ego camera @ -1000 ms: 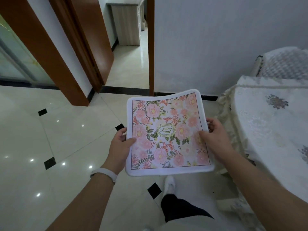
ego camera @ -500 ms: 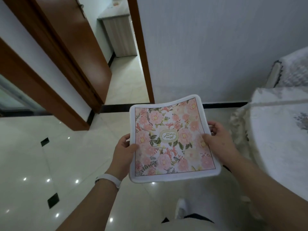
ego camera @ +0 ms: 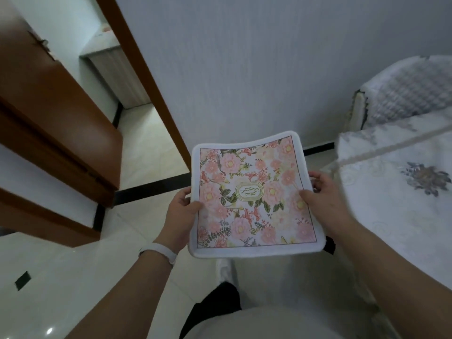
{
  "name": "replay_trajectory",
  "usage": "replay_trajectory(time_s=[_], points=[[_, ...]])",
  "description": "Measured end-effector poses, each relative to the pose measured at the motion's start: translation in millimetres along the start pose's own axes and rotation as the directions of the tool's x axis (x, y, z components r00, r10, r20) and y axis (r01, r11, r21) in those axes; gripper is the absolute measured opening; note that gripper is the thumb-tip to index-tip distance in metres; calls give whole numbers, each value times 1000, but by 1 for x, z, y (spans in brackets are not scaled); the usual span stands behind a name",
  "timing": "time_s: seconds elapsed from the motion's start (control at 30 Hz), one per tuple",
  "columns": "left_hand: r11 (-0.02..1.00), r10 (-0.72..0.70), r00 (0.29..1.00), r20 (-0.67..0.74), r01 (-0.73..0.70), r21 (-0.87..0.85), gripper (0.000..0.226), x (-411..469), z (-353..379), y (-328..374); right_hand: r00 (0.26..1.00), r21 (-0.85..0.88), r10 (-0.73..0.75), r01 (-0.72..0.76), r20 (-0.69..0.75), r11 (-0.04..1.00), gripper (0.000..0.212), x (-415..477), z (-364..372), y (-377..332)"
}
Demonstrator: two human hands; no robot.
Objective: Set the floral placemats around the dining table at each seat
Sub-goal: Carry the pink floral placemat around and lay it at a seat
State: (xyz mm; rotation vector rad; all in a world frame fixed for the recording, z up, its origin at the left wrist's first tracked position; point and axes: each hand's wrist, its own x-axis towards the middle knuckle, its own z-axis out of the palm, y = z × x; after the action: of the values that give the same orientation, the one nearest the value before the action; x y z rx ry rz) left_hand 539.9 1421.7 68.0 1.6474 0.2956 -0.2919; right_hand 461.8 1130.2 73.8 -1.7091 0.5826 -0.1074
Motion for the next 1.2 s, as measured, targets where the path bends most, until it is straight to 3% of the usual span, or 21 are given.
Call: replay_trajectory(time_s=[0.4, 0.67, 1.2], points=[[995, 32, 952, 303, -59, 79, 33, 210, 30, 79, 953, 40, 113, -106, -280, 994, 35, 136, 61, -42], [992, 18, 894, 447, -70, 100, 39, 315, 65, 123, 876, 61, 136, -121, -463, 991, 35, 195, 75, -75], [985, -42, 829, 558, -60, 163, 37, 448, 276, 186, 791, 122, 184, -138, -583, 983, 43, 370, -42, -69]])
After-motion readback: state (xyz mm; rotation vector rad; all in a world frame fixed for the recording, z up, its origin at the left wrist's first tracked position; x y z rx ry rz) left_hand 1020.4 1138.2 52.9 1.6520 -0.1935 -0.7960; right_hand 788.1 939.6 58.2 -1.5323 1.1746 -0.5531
